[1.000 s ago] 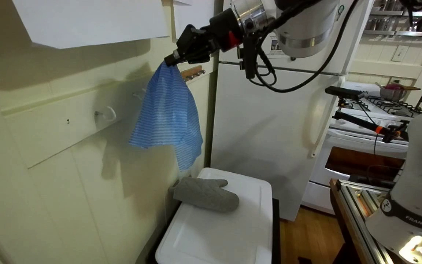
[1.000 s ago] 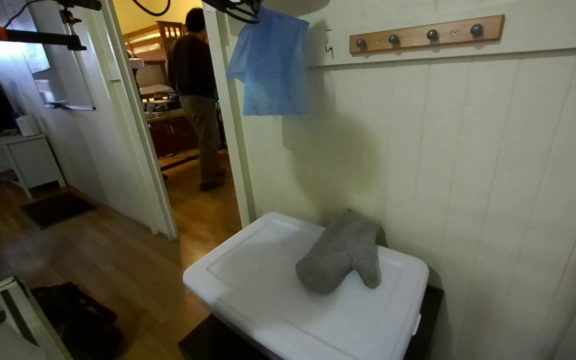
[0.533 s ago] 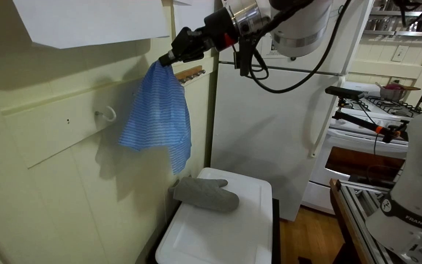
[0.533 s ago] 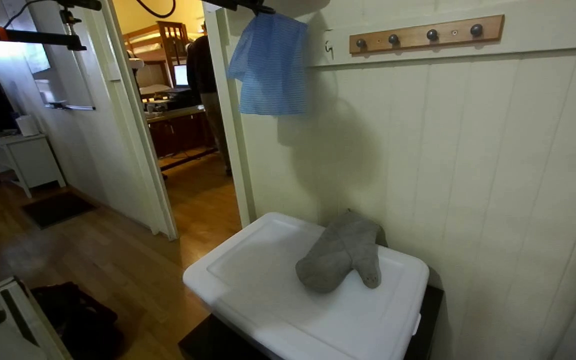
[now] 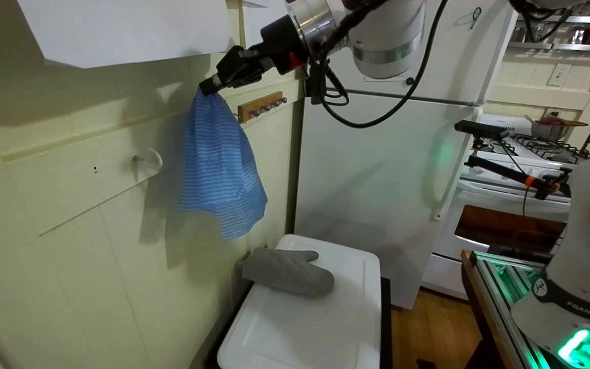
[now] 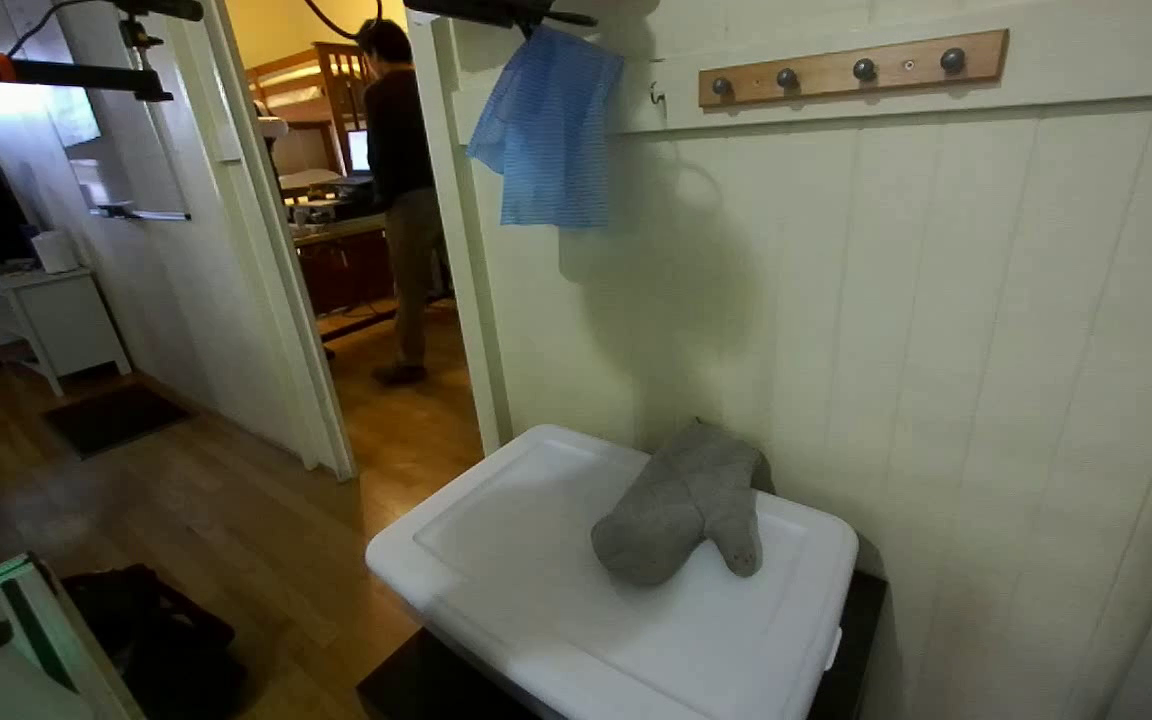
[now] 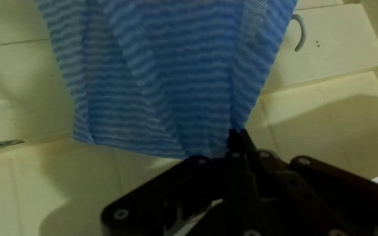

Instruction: Hang the blue rag on the second hook

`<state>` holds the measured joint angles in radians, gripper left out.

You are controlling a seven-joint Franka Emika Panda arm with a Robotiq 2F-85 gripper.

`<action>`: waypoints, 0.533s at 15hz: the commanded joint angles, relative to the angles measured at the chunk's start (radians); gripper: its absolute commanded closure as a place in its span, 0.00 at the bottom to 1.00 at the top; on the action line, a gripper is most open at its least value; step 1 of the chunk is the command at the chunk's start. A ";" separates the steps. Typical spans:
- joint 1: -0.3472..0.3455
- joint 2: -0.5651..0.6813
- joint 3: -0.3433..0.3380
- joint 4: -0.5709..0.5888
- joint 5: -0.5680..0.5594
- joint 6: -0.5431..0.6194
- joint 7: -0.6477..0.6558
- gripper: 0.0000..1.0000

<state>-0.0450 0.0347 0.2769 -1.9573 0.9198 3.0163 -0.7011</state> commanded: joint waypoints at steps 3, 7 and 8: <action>-0.012 0.076 -0.008 0.060 -0.023 -0.062 -0.065 1.00; -0.026 0.117 0.006 0.109 0.040 -0.070 -0.151 1.00; -0.028 0.127 0.010 0.126 0.055 -0.067 -0.170 1.00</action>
<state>-0.0574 0.1287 0.2710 -1.8896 0.9221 2.9789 -0.7969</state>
